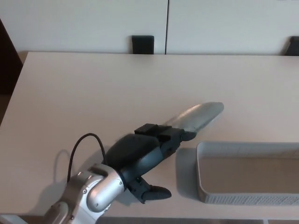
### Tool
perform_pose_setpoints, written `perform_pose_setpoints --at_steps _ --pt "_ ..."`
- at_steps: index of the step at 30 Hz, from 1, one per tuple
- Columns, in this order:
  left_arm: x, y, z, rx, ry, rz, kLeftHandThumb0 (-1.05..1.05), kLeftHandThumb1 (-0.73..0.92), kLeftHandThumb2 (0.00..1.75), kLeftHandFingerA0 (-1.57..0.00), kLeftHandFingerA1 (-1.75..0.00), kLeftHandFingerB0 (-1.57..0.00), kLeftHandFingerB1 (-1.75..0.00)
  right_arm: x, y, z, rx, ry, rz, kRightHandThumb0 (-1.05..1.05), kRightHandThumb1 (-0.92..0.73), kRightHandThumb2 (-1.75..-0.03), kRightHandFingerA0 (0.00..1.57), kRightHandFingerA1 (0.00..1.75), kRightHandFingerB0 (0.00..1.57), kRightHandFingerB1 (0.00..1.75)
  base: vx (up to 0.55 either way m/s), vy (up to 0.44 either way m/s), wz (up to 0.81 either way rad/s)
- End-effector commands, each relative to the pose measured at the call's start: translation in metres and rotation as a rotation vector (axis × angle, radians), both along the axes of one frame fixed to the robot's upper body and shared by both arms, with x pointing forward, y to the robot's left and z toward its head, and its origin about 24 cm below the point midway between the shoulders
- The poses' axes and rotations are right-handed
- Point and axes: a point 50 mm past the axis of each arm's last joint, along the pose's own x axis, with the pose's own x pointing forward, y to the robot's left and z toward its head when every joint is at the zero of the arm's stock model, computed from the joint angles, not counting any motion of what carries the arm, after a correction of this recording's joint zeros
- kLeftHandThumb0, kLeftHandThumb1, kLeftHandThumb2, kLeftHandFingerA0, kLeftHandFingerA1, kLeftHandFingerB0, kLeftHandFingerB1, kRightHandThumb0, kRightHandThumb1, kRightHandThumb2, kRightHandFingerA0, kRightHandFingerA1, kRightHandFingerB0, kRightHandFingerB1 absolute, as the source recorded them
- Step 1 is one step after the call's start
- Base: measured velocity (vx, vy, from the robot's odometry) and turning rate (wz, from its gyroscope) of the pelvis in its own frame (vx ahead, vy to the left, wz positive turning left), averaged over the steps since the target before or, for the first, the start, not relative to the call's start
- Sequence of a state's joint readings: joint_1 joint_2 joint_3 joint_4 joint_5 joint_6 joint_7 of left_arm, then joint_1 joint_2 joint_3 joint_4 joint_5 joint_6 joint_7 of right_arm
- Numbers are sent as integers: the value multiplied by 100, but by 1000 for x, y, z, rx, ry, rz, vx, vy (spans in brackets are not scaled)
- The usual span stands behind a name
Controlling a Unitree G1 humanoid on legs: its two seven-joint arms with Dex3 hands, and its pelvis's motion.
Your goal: The robot walks towards a desk on which a shovel is kept on the left hand side and a container is kept on the right hand side. The robot picks up the shovel using its left hand and places it in the container.
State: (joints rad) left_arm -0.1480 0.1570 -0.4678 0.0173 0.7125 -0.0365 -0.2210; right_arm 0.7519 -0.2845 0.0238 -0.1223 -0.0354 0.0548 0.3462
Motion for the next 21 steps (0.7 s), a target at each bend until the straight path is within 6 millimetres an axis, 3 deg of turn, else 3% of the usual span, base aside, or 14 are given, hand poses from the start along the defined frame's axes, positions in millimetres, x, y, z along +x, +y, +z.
perform_pose_setpoints --at_steps 1,13,14,15,16,17,18,20,21 --pt "7 23 -22 401 -308 318 -32 32 89 0 -47 0 -46 1 -14 5 -128 -22 17 -45 -63 -60 25 41 14 31 0 0 0" --pt "-6 22 -14 409 -504 280 -33 32 90 -1 -47 0 -47 1 -13 5 -125 -22 35 -46 -63 -60 23 40 14 31 0 0 0" --pt "-7 22 -13 410 -536 281 -65 45 72 -18 -39 -10 -34 2 -13 5 -128 -23 36 -45 -63 -59 23 40 14 31 0 0 0" --pt "-8 22 -12 408 -547 282 -33 31 89 -1 -46 0 -47 2 -12 6 -132 -22 34 -45 -63 -59 24 39 15 31 0 0 0" --pt "-9 21 -12 400 -561 284 -65 46 72 -18 -39 -9 -34 2 -12 6 -128 -22 33 -45 -63 -60 23 40 14 31 0 0 0" --pt "-9 21 -11 396 -569 285 -65 46 72 -18 -39 -9 -34 2 -12 6 -126 -22 33 -45 -63 -60 23 40 14 31 0 0 0" --pt "-11 21 -11 397 -575 281 -33 32 90 -1 -46 0 -47 2 -12 6 -129 -25 36 -45 -63 -60 23 41 14 31 0 0 0" --pt "-14 22 -9 363 -606 275 -33 31 89 -1 -47 0 -47 2 -13 5 -136 -34 46 -46 -63 -60 23 42 14 32 0 0 0" --pt "-16 24 -8 342 -638 275 -65 44 72 -18 -40 -10 -35 4 -11 7 -135 -43 50 -46 -63 -60 23 42 14 32 0 0 0"
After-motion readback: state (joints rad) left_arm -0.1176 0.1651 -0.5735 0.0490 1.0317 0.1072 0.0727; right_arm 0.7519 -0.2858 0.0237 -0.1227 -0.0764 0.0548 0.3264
